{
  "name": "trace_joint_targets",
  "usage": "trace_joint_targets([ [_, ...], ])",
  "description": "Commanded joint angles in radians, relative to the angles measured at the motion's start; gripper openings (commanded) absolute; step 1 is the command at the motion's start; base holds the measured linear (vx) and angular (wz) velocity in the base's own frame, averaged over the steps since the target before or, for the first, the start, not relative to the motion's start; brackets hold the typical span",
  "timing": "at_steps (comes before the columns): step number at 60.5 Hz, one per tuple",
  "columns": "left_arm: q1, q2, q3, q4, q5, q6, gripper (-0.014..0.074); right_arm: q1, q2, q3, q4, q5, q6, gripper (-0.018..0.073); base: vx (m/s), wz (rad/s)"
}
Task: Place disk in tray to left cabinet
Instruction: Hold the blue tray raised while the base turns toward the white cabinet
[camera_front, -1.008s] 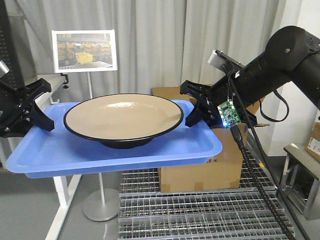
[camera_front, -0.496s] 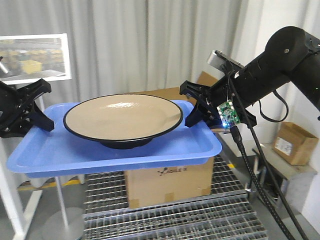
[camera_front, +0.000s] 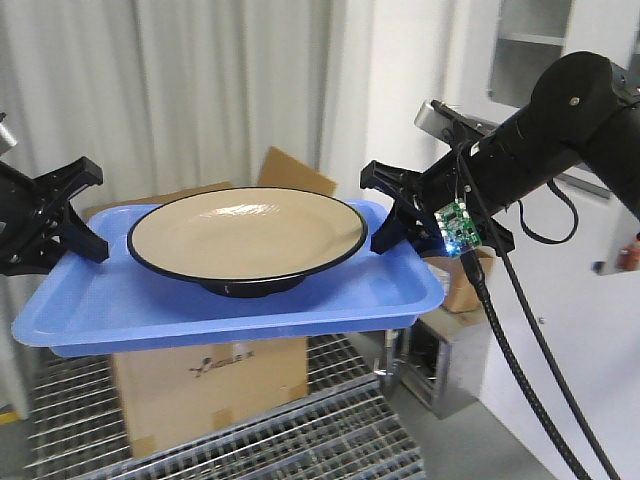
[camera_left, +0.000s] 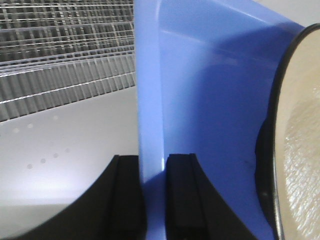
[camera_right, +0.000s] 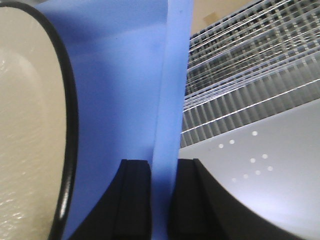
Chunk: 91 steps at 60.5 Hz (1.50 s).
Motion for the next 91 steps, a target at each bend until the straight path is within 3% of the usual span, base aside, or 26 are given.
trace_joint_targets([
  [1, -0.028, -0.059, -0.035, -0.175, -0.055, -0.012, -0.0002, 0.027, -0.068, -0.035, 0.148, -0.013, -0.010, -0.0001, 0.11, -0.45],
  [91, -0.028, -0.059, -0.035, -0.175, -0.055, -0.012, -0.0002, 0.027, -0.068, -0.035, 0.148, -0.013, -0.010, -0.0001, 0.08, -0.40],
])
